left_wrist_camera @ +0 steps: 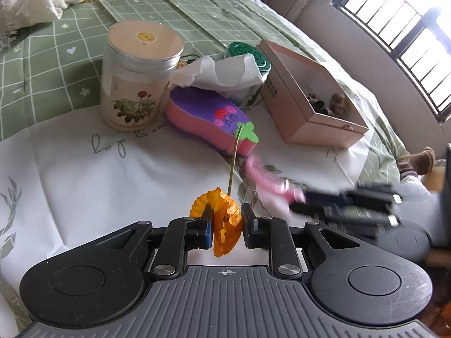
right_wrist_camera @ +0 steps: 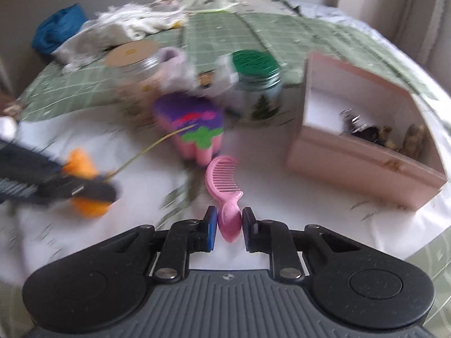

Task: Organize soft objects
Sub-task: 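Hold the orange flower in the left gripper while the right gripper grasps the pink comb, then carry the flower and comb with both grippers and drop them into the pink box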

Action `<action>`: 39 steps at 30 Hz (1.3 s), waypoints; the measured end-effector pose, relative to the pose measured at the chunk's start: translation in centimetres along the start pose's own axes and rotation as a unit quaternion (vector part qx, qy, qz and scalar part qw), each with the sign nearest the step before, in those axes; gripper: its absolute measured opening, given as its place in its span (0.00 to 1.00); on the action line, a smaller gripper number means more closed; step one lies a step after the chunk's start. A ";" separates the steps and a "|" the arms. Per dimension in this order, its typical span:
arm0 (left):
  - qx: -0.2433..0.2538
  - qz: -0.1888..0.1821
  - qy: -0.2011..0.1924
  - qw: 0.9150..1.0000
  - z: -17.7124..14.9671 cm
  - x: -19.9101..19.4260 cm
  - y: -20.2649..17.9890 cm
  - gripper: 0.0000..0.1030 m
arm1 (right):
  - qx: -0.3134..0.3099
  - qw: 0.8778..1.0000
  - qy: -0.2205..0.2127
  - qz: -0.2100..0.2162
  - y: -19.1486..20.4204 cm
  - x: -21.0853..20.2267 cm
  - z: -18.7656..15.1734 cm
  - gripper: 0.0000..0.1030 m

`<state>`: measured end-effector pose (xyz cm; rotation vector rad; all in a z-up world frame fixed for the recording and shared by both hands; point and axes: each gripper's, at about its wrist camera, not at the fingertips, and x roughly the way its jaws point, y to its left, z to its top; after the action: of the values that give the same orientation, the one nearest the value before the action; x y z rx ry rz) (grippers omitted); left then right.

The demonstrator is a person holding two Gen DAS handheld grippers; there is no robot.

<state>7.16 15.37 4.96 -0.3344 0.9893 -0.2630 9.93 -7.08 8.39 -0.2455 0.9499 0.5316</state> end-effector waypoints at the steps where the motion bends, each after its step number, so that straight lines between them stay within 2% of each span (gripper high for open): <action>1: 0.001 0.001 0.001 1.000 0.0 0.1 -0.1 0.22 | -0.002 1.000 0.006 0.011 0.5 -0.5 -0.5 0.18; 8: 0.005 0.007 0.002 1.000 -0.2 0.3 -0.1 0.23 | -0.030 0.997 0.040 0.051 2.9 -1.7 -3.0 0.20; 10: 0.003 0.009 0.001 1.000 -0.2 0.3 0.0 0.23 | -0.046 0.997 0.034 0.047 3.5 -2.0 -3.1 0.31; 12: 0.001 0.010 -0.001 1.000 -0.3 0.2 0.2 0.23 | -0.057 0.997 0.020 0.041 3.8 -2.3 -3.2 0.55; 14: 0.000 0.012 -0.001 1.000 -0.3 0.2 0.2 0.23 | -0.061 0.997 0.004 0.036 4.1 -2.6 -2.9 0.60; 18: 0.001 0.015 0.000 1.000 -0.4 0.2 0.3 0.23 | -0.071 0.997 -0.005 0.032 4.1 -1.6 -2.0 0.60; 26: -0.001 0.020 0.001 1.000 -0.4 0.2 0.4 0.23 | -0.066 0.997 0.013 0.024 3.9 1.6 -0.7 0.60; 27: 0.000 0.020 0.002 1.000 -0.4 0.2 0.4 0.23 | -0.071 0.997 0.013 0.025 4.1 1.7 -0.7 0.58; 30: 0.001 0.022 0.003 1.000 -0.4 0.3 0.4 0.23 | -0.088 0.996 0.017 0.030 4.6 1.5 -0.9 0.28; 39: 0.009 0.036 0.000 0.999 -0.6 0.3 0.3 0.23 | -0.101 0.994 -0.009 0.045 5.3 -1.0 -0.8 0.28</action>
<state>6.84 15.42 4.39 -0.2820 0.9962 -0.2061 6.07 -3.25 8.95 -0.3807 0.8932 0.7140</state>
